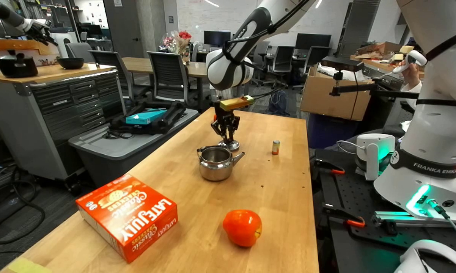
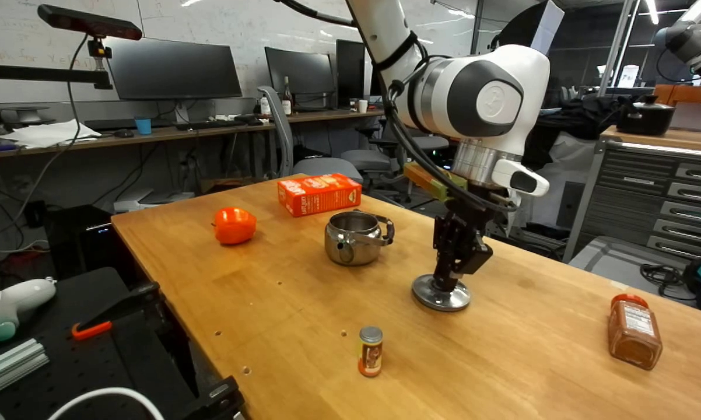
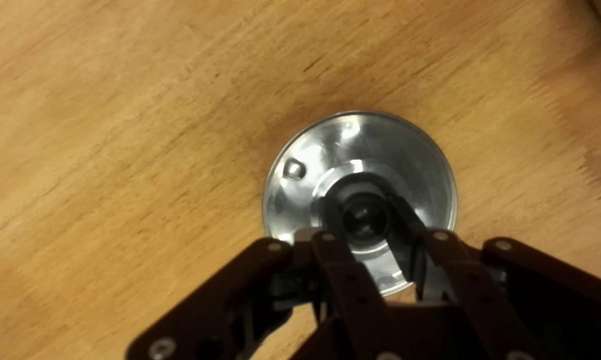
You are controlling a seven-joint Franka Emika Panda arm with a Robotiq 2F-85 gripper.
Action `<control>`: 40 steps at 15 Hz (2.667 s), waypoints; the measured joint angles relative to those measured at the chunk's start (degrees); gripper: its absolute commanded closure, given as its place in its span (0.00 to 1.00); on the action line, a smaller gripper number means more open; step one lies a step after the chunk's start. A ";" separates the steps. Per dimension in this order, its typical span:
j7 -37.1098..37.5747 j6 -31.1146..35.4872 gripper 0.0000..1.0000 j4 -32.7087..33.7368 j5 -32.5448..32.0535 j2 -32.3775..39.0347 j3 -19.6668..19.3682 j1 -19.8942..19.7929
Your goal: Pick the lid and put it on the tea pot
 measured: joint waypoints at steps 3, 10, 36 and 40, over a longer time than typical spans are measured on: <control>0.42 0.00 0.93 0.01 0.00 -0.03 0.13 1.19; 0.58 0.33 0.93 -1.04 0.52 -0.82 0.22 2.48; 6.10 4.27 0.93 -9.04 2.60 -13.57 0.16 5.57; 8.28 2.89 0.93 -9.05 1.03 -14.25 0.19 7.63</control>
